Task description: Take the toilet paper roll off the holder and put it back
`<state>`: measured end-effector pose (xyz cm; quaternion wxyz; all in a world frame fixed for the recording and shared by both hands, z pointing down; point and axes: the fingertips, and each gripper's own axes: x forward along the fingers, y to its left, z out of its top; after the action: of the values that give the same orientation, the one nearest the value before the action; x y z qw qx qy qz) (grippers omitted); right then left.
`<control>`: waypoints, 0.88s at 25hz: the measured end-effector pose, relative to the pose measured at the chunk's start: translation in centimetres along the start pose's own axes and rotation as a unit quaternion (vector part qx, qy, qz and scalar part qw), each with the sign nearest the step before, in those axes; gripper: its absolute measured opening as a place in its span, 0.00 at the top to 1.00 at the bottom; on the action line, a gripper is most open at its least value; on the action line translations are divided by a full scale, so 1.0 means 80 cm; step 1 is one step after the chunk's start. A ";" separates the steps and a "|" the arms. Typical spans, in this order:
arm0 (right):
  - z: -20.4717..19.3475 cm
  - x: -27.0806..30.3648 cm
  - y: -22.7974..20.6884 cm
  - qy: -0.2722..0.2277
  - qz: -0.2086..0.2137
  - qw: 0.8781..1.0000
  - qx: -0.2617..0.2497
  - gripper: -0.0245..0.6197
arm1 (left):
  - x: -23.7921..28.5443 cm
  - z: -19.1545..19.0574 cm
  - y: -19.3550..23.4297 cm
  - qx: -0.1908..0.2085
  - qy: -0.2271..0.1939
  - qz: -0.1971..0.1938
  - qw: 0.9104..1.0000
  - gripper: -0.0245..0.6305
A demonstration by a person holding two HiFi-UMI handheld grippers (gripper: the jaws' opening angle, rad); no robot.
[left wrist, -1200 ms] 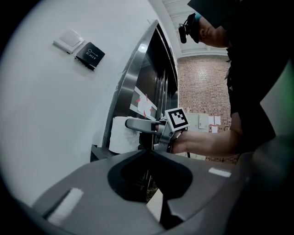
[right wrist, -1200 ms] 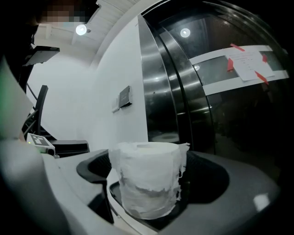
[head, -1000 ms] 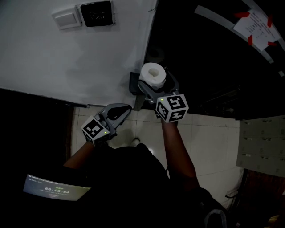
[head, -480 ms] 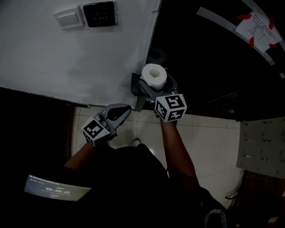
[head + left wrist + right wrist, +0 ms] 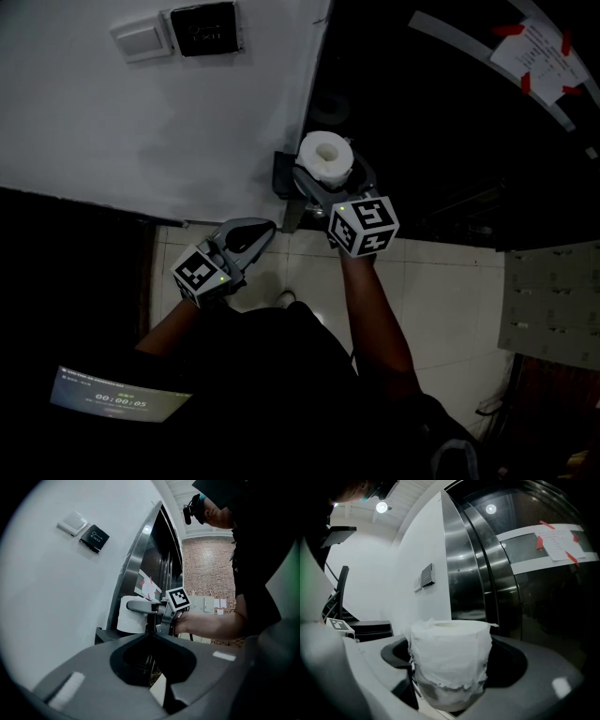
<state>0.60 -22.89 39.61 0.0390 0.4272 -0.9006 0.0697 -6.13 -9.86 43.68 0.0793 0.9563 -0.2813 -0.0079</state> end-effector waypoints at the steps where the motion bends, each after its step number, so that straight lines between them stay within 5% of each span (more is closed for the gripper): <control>1: 0.001 -0.002 -0.001 -0.001 -0.001 1.000 -0.001 0.27 | 0.001 0.000 -0.001 0.000 0.000 -0.001 1.000 0.96; 22: -0.001 -0.104 -0.148 -0.012 -0.120 0.993 0.006 0.27 | 0.023 -0.009 -0.021 0.005 0.002 -0.015 1.000 0.96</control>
<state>15.01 -23.96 39.69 0.0335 0.5329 -0.8430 0.0647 -3.62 -9.36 44.16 0.0748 0.9607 -0.2672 -0.0059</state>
